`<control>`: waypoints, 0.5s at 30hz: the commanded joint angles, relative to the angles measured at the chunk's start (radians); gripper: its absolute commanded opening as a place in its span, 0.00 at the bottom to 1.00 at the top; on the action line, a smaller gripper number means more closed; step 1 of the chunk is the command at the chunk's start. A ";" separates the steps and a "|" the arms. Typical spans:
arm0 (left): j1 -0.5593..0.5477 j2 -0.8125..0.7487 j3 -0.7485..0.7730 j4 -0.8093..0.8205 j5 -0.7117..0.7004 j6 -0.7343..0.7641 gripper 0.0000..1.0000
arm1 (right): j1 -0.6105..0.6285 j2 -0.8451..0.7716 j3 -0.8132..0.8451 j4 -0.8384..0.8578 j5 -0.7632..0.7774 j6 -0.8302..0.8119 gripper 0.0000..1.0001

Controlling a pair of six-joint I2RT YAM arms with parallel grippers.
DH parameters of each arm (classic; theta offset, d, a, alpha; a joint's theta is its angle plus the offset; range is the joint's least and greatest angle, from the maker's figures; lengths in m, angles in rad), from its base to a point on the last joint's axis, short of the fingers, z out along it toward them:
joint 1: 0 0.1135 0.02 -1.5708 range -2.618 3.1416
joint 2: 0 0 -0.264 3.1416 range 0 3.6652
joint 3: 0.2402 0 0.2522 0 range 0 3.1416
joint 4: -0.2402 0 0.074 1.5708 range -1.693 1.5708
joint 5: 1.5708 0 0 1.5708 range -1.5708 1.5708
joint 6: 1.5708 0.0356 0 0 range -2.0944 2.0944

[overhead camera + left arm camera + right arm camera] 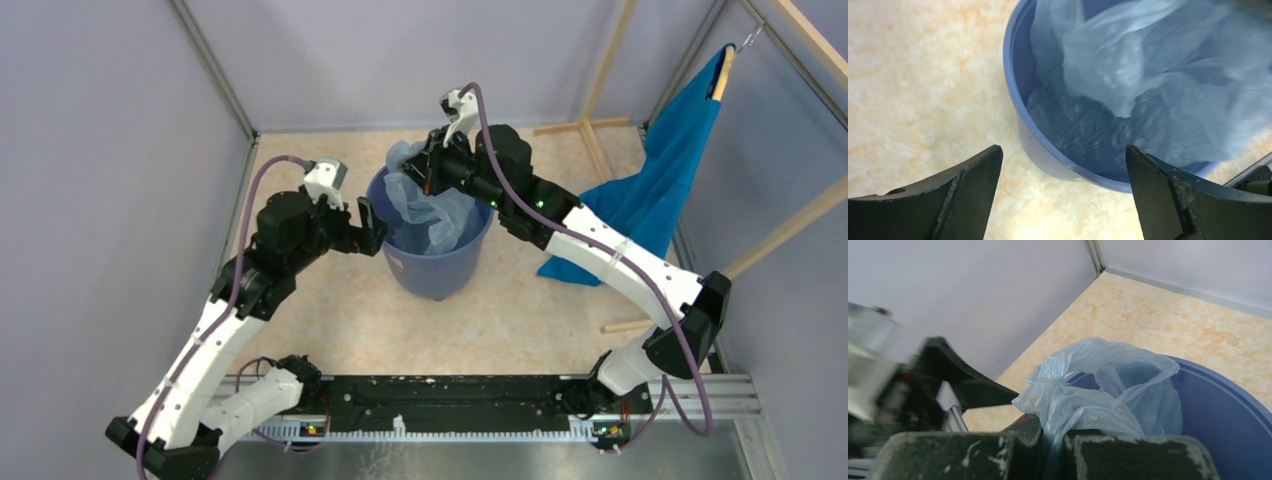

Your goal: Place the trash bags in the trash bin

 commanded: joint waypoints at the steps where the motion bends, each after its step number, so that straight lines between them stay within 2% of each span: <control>1: -0.002 -0.080 0.150 -0.047 0.061 0.102 0.99 | -0.002 -0.045 0.003 -0.009 -0.012 -0.074 0.00; 4: -0.002 -0.050 0.197 -0.030 0.207 0.134 0.99 | -0.002 -0.056 0.010 -0.023 -0.048 -0.070 0.00; 6: -0.002 -0.011 0.219 -0.009 0.246 0.139 0.99 | -0.002 -0.059 0.029 -0.036 -0.068 -0.035 0.00; 11: -0.002 0.102 0.309 0.030 0.198 0.067 0.89 | -0.002 -0.064 0.038 -0.013 -0.151 0.043 0.00; 15: -0.002 0.181 0.371 0.046 0.198 0.031 0.78 | -0.002 -0.073 0.025 -0.016 -0.137 0.064 0.00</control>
